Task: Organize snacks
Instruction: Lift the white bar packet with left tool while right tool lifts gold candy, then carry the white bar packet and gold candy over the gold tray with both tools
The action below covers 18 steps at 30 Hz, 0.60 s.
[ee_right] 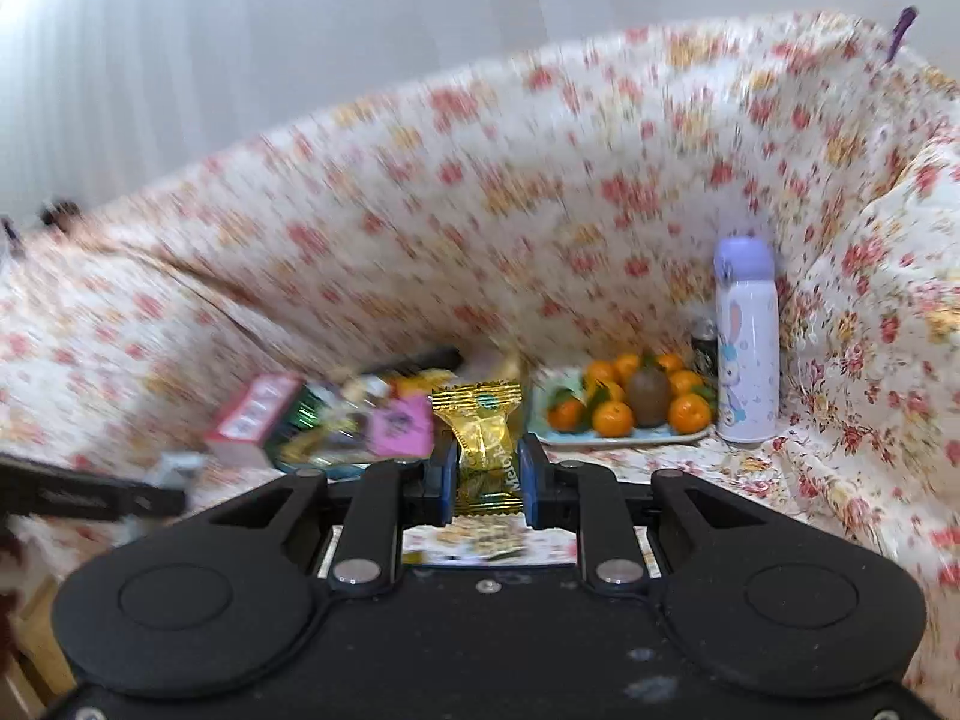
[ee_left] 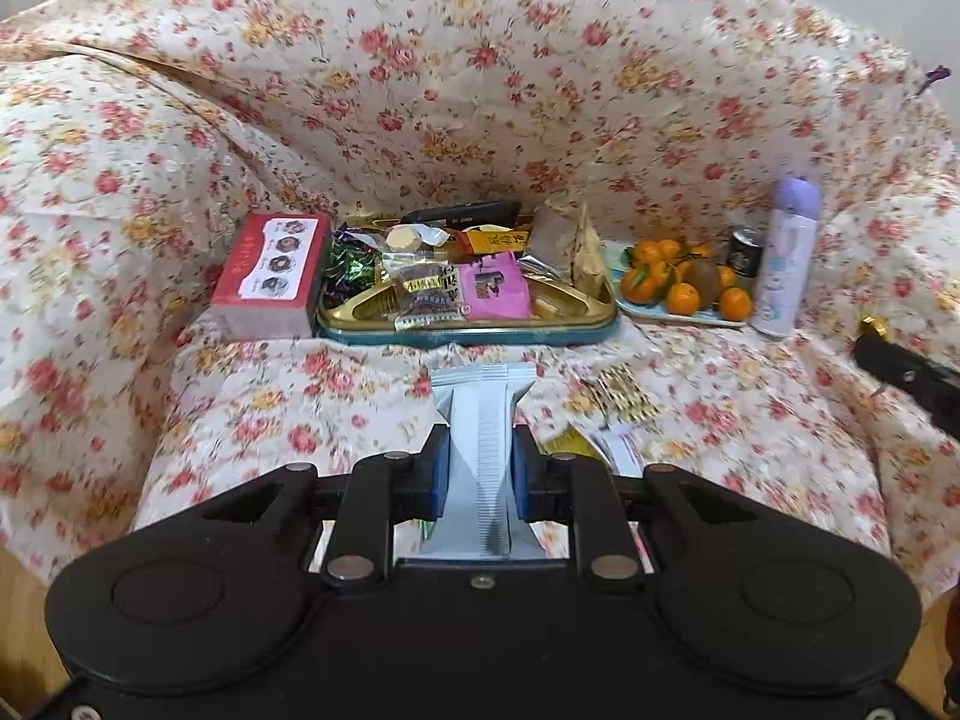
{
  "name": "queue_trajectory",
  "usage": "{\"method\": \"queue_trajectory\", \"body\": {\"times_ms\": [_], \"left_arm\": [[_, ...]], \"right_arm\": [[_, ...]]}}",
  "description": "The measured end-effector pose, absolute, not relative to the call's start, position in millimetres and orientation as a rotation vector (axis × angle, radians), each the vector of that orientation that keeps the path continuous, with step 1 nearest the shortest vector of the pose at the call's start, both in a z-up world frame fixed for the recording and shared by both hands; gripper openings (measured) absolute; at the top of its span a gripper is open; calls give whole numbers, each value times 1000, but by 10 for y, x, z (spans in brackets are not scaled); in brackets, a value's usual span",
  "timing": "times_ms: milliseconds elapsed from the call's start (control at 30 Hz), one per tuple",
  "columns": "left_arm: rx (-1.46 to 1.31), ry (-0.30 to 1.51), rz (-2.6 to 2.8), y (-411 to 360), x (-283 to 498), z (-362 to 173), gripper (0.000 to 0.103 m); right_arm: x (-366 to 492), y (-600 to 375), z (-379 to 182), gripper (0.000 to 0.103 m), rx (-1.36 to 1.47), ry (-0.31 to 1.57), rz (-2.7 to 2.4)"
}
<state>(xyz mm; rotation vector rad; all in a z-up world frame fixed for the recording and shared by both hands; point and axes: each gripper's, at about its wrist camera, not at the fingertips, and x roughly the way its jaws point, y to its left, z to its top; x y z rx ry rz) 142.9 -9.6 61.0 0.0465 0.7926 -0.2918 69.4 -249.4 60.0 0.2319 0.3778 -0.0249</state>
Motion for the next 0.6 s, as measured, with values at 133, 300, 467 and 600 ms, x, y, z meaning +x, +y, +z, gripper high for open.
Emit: {"method": "queue_trajectory", "body": {"times_ms": [133, 300, 467, 600], "left_arm": [[52, 771, -277, -32, 1073, 629, 27], [65, 772, -268, 22, 680, 573, 27], [56, 823, -265, 47, 415, 419, 27], [69, 893, -244, 2, 362, 207, 27]], "right_arm": [[188, -2325, 693, 22, 278, 321, 8], [-308, -2119, 690, 22, 331, 305, 39], [-653, -1959, 653, 22, 366, 319, 52], [-777, -1812, 559, 22, 325, 374, 32]]}}
